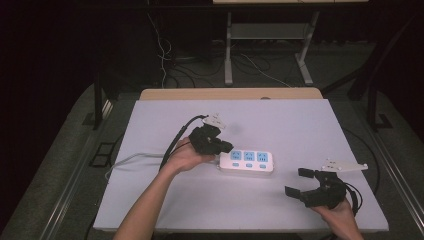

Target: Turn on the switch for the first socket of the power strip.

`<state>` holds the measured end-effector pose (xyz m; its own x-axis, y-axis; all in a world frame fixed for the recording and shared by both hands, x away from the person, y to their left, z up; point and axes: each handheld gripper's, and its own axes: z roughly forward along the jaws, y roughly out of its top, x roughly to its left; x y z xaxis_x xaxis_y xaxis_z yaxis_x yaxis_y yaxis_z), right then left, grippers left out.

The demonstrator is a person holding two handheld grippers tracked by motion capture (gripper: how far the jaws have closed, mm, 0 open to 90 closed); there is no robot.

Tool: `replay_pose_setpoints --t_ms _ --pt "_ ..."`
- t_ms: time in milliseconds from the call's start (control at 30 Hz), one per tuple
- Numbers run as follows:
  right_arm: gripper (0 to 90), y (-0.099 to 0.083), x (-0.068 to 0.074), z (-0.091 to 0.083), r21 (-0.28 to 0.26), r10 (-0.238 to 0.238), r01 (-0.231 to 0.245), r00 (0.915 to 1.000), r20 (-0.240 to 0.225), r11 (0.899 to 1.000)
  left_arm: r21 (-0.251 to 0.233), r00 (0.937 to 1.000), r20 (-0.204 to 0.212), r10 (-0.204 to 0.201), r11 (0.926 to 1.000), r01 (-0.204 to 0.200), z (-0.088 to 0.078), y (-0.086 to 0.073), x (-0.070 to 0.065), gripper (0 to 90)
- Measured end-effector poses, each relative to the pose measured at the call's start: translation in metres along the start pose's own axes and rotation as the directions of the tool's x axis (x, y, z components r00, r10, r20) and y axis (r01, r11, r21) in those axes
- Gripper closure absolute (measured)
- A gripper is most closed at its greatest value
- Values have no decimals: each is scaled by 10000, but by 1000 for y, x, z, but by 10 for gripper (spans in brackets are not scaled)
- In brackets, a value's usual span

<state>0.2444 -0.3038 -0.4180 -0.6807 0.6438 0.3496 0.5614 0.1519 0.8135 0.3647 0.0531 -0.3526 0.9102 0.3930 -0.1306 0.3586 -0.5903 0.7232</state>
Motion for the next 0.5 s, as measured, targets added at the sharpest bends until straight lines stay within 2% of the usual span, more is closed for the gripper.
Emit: replay_pose_setpoints --t_ms 100,200,367,433,500 --pt "4 0 0 0 -11 9 -9 10000 -4 10000 24 9998 -117 -189 9998 190 -8 -2 1 743" --pt "4 0 0 0 -9 10 -10 10000 4 10000 -174 9990 -208 -384 9991 381 -18 -4 2 681" --pt "4 0 0 0 0 15 -15 10000 6 10000 -493 9967 -319 -750 9961 734 -34 -8 4 468" --pt "4 0 0 0 0 20 -20 10000 4 10000 -477 9965 -383 -740 9962 722 -39 -10 4 378" --pt "4 0 0 0 0 8 -8 10000 8 10000 -493 9964 -381 -755 9961 736 -42 -12 3 324"
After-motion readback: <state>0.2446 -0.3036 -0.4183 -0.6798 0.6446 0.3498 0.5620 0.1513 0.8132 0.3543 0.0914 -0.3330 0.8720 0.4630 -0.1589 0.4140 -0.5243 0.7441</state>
